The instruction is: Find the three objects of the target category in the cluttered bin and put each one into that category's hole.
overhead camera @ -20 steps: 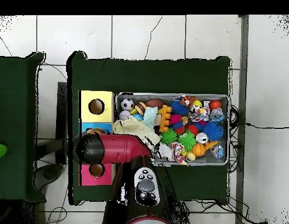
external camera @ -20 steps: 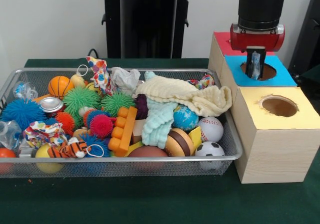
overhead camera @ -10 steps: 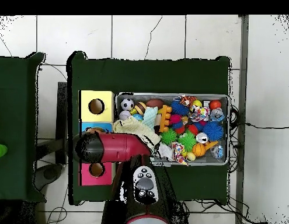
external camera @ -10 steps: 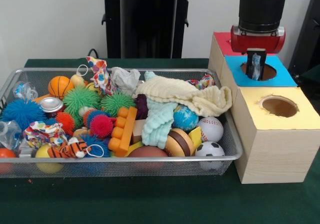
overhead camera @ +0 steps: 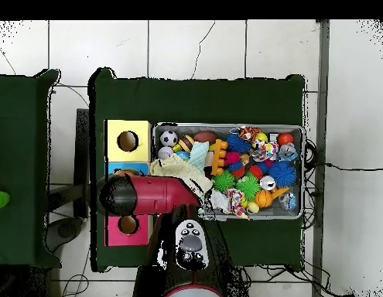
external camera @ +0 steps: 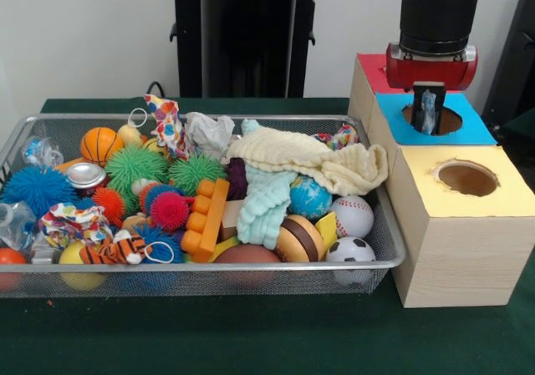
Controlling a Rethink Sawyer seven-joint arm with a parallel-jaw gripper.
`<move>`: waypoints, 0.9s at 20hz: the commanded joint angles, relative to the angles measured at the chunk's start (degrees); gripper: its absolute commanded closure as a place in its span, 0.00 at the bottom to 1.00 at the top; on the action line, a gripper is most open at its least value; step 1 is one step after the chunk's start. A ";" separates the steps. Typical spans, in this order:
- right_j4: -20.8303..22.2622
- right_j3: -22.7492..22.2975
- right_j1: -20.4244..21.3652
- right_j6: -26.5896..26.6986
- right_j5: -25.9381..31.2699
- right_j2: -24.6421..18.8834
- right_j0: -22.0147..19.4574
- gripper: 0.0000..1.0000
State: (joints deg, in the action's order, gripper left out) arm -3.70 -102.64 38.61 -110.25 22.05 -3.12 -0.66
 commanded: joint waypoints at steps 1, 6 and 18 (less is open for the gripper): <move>4.91 4.92 -22.47 -6.05 -16.76 -0.22 -1.82 1.00; 5.33 7.21 -25.08 -6.00 -18.09 0.85 -1.09 1.00; 5.68 10.21 -28.30 -5.42 -16.55 0.25 -2.41 1.00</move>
State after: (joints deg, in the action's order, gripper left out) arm -3.72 -98.48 36.76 -110.25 28.15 -2.08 0.31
